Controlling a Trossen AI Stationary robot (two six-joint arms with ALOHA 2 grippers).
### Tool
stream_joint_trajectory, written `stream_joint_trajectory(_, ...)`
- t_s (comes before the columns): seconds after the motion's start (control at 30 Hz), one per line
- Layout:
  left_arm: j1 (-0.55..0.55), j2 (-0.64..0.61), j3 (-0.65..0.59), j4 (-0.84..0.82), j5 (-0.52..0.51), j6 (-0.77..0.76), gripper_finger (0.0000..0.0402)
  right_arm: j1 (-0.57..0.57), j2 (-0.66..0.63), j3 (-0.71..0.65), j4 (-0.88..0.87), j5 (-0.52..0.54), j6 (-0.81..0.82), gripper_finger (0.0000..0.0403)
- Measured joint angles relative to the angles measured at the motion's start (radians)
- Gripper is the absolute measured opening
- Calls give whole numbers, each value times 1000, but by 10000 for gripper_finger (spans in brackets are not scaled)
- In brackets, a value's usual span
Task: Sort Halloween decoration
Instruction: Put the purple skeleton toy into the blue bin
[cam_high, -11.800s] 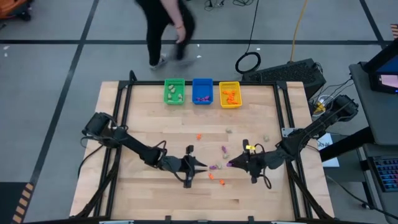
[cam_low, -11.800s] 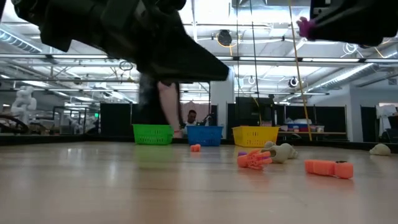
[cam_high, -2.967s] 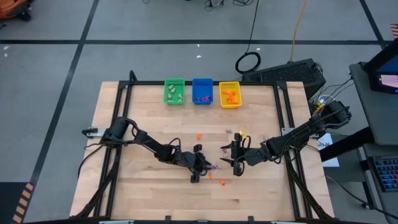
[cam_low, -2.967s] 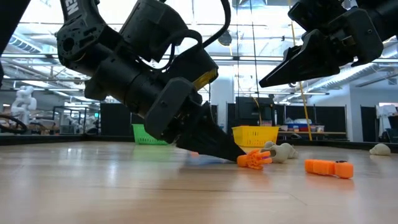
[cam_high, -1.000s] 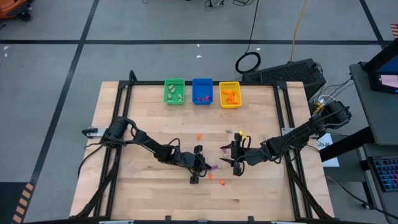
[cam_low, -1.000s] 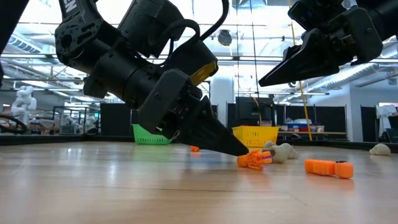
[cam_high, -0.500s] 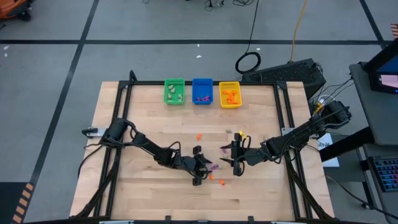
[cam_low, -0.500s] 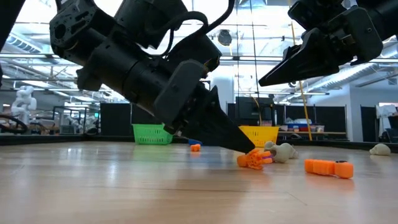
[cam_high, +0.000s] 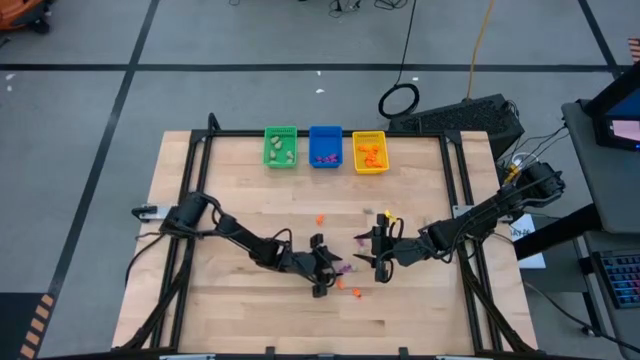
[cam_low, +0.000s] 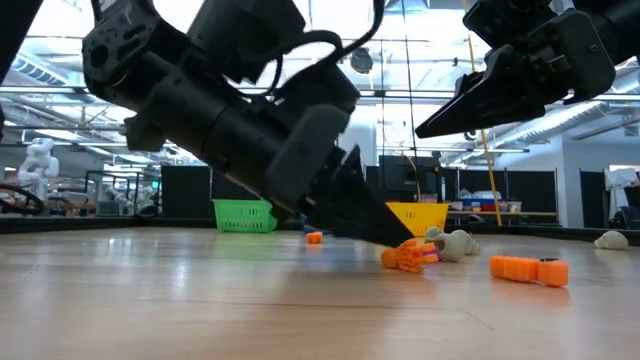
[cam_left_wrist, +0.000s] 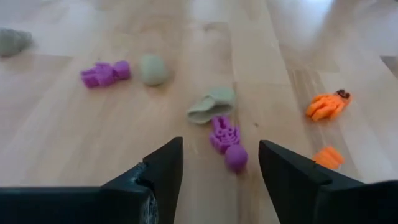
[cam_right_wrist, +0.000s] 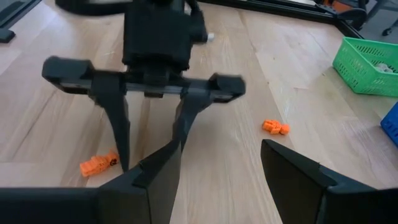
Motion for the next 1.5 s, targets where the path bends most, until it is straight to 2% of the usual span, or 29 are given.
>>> stream_joint_trajectory(0.1, 0, 46, 33, 4, 17, 4, 209, 0, 0, 0, 3, 0, 0, 210)
stream_joint_trajectory(0.23, -1, 92, 82, 14, -13, 5, 209, 0, 0, 0, 4, 0, -3, 210)
stream_joint_trajectory(0.4, 2, 98, 92, 7, -12, 1, 199, 0, 0, 0, 3, 0, -3, 210)
stream_joint_trajectory(0.77, -1, 98, 94, -36, -22, -3, 78, 0, 0, 0, -1, -1, 3, 210)
stream_joint_trajectory(0.93, -5, 81, 93, -65, -6, 9, 45, 1, 0, 0, -2, -1, 3, 210)
stream_joint_trajectory(1.1, -19, -4, 89, -214, 30, 37, 47, 1, 0, 0, -5, -1, 4, 210)
stream_joint_trajectory(1.27, -43, -120, 88, -421, 31, 133, 51, 1, 0, 0, -4, -1, 4, 210)
stream_joint_trajectory(1.5, -87, -280, 89, -600, -115, 323, 52, 1, 0, 0, -3, -1, 4, 210)
